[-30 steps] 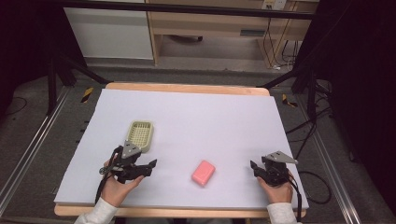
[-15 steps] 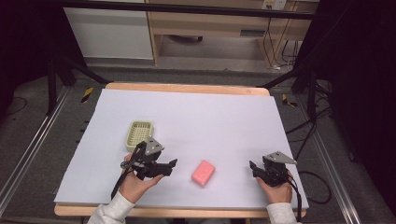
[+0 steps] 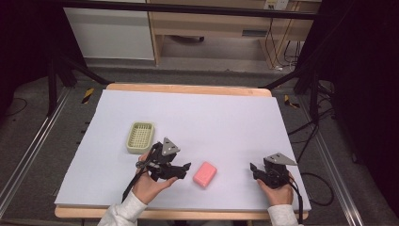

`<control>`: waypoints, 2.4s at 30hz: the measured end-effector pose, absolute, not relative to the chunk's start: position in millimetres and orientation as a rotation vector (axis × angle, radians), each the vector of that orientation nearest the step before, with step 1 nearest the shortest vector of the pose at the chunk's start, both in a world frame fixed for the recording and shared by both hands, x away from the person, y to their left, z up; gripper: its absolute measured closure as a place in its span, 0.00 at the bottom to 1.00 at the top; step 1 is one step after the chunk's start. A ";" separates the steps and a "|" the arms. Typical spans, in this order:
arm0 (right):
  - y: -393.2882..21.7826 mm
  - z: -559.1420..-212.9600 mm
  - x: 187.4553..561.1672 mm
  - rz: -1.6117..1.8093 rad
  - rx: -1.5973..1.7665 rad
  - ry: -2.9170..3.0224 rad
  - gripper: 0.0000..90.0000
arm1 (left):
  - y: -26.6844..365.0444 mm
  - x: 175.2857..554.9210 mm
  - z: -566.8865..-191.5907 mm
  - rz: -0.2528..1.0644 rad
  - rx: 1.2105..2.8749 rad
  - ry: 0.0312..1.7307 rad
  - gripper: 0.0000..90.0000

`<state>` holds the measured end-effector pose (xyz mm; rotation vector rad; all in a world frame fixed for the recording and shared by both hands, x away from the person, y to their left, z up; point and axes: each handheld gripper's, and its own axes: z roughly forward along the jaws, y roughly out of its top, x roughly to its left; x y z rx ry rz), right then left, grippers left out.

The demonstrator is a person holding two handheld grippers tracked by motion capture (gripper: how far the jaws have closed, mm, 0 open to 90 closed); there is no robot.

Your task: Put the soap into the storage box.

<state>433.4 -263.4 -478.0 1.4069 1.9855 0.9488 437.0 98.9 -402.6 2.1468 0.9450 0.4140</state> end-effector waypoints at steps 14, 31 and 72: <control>-263.2 -477.9 434.2 0.953 1.407 1.976 0.43 | 67.0 440.3 -412.3 0.352 2.239 0.919 0.31; -261.8 -477.2 433.8 0.968 1.424 1.984 0.44 | 40.5 441.1 -426.4 0.292 2.313 0.916 0.26; -260.9 -479.1 435.5 0.948 1.405 2.015 0.49 | 7.0 453.0 -458.8 0.220 2.397 0.989 0.35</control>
